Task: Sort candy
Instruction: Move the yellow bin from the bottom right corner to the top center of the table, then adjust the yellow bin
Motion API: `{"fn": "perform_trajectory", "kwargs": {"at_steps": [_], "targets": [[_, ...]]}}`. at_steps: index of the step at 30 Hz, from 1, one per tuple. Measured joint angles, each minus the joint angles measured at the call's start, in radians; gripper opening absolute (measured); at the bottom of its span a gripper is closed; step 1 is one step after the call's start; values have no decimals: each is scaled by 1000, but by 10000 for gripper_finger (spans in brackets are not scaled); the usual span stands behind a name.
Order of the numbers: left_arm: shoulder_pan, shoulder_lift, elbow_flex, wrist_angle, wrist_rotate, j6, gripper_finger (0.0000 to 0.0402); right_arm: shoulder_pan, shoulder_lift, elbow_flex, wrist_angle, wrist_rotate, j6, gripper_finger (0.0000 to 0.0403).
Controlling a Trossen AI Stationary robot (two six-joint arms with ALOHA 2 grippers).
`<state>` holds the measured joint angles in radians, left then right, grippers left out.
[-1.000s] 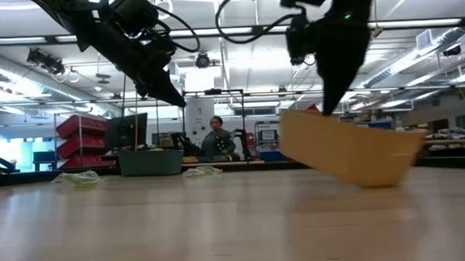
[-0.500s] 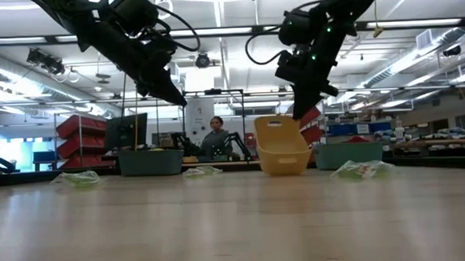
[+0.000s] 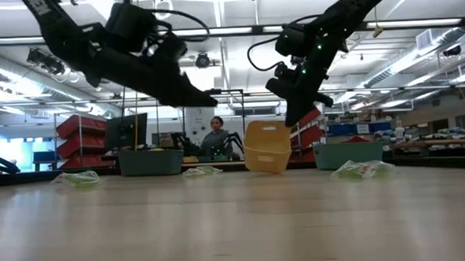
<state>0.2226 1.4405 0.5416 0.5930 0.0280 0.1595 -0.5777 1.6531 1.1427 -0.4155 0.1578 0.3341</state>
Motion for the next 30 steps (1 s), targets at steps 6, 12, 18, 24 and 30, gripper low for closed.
{"fn": "perform_trajectory", "kwargs": {"at_steps": [6,12,18,24,30], "targets": [[-33,205,66,101,-212,51,0,0,-1,0,-19,58,72,0],[-34,314,110,119,-257,50,0,0,10,0,-72,92,143,0],[-33,318,110,129,-294,47,0,0,69,0,-75,96,145,16],[-35,318,109,108,-293,46,0,0,79,0,-86,111,137,68],[-56,266,109,69,-293,70,0,4,44,52,-194,80,-131,144]]}}
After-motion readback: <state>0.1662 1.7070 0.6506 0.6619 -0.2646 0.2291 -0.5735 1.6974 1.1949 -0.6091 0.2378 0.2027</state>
